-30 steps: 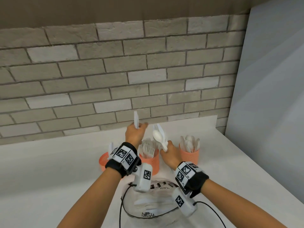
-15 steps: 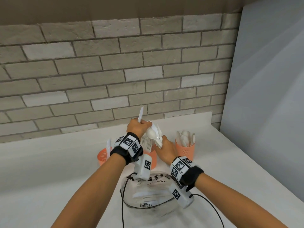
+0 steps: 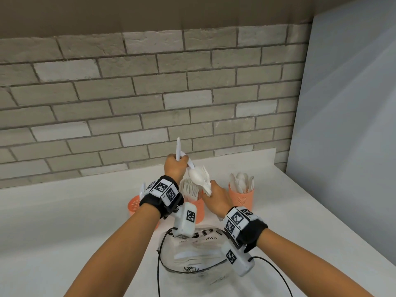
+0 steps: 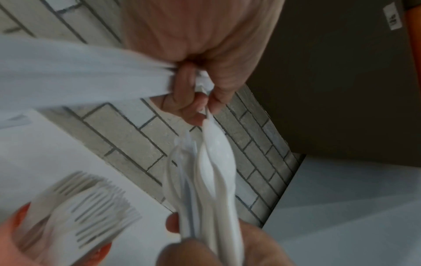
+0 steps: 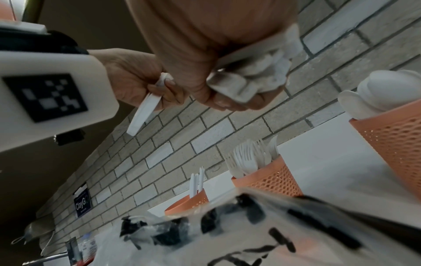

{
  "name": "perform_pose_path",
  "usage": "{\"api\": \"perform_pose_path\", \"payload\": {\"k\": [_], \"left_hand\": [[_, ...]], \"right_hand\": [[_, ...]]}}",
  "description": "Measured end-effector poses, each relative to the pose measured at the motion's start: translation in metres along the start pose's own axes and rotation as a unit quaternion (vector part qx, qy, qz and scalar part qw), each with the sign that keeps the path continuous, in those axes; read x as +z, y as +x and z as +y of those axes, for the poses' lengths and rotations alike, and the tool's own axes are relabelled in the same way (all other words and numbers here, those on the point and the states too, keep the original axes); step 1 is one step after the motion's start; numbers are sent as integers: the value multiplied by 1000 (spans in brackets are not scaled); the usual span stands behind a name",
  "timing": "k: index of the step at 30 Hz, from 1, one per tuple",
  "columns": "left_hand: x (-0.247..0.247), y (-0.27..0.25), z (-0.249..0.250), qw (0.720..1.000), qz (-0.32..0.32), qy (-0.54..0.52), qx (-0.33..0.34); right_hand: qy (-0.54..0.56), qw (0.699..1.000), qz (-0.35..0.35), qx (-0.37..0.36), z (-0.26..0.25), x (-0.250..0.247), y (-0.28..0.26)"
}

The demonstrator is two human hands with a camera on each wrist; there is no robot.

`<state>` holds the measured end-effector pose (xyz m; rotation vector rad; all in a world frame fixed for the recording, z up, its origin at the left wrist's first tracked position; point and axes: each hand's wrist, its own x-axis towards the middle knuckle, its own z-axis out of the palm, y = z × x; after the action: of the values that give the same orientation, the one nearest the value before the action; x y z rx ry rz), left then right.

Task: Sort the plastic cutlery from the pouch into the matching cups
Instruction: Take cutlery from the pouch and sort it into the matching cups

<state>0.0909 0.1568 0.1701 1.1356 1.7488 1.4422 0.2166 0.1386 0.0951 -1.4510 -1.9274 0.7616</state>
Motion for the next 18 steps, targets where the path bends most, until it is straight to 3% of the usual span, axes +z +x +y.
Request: {"api": "perform_pose_path", "payload": {"k": [6,12,14,18], "left_hand": [[-3,0,-1,1000,-17,-2,-3],[-38,15,6,989,80,-122,21],[-55,20,4,981,93,-166,25],[-88,21,-22,972,92,-214,9]], "right_hand": [[8,1000,-24,0,-8,1,2],[145,986,-73,41,-10,5,7],[243,962,-98,76,-11,4,9],[436,871,-166,153,-15,0,10]]}}
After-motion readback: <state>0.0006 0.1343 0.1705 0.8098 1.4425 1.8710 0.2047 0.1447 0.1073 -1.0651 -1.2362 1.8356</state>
